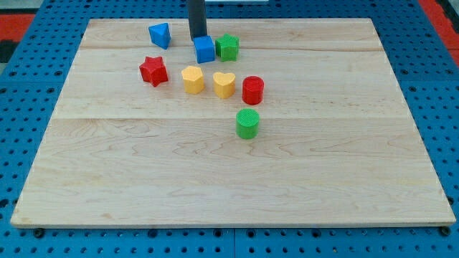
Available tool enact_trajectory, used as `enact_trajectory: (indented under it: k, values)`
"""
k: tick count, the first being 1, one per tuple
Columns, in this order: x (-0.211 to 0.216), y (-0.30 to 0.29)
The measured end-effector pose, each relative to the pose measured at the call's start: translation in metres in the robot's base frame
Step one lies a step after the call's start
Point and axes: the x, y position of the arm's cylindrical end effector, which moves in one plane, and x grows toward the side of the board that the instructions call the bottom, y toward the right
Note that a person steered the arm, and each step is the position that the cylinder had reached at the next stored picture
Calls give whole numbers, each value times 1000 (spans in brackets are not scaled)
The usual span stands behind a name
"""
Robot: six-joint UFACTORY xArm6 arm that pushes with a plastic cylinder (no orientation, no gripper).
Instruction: Push red star towards bottom center
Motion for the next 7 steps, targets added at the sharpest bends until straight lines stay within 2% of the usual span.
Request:
enact_trajectory:
  k: [1, 3, 6, 7]
  values:
    - [0, -14]
    - [5, -94]
    - [91, -84]
    - [123, -61]
